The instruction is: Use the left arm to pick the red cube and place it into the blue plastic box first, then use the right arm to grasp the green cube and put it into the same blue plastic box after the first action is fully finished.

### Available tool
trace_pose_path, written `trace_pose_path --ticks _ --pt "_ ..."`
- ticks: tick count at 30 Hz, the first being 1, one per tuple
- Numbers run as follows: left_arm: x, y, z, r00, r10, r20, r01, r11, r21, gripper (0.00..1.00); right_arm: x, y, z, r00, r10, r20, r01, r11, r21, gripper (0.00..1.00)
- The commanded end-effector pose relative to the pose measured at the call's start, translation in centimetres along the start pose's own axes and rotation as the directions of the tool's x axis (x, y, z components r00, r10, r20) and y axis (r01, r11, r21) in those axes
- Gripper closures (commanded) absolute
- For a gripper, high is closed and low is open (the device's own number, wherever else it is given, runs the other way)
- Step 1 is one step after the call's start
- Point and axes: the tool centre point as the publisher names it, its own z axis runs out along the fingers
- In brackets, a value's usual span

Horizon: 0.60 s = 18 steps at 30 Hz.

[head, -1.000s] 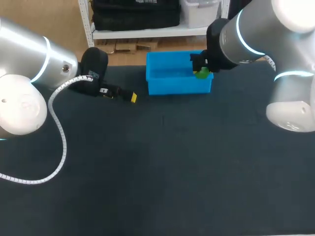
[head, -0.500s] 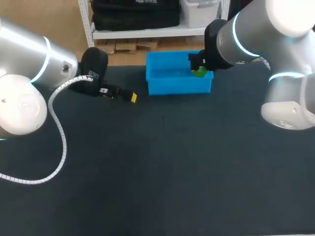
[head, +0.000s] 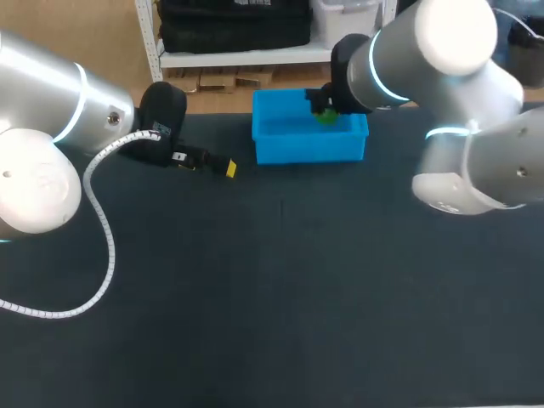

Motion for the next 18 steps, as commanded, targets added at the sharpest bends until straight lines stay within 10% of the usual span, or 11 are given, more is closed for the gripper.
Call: trace_pose_path --ticks 1,18 --pt "0.1 0.1 0.0 1.000 0.002 0.005 -0.002 1.000 0.006 0.00 -1.0 0.1 3.2 1.000 -0.002 0.016 0.002 1.000 -0.001 1.00" --pt "0.1 0.1 0.0 1.000 0.002 0.005 -0.002 1.000 0.006 0.00 -3.4 -0.9 8.4 1.000 -0.012 0.003 0.012 0.999 0.045 1.00"
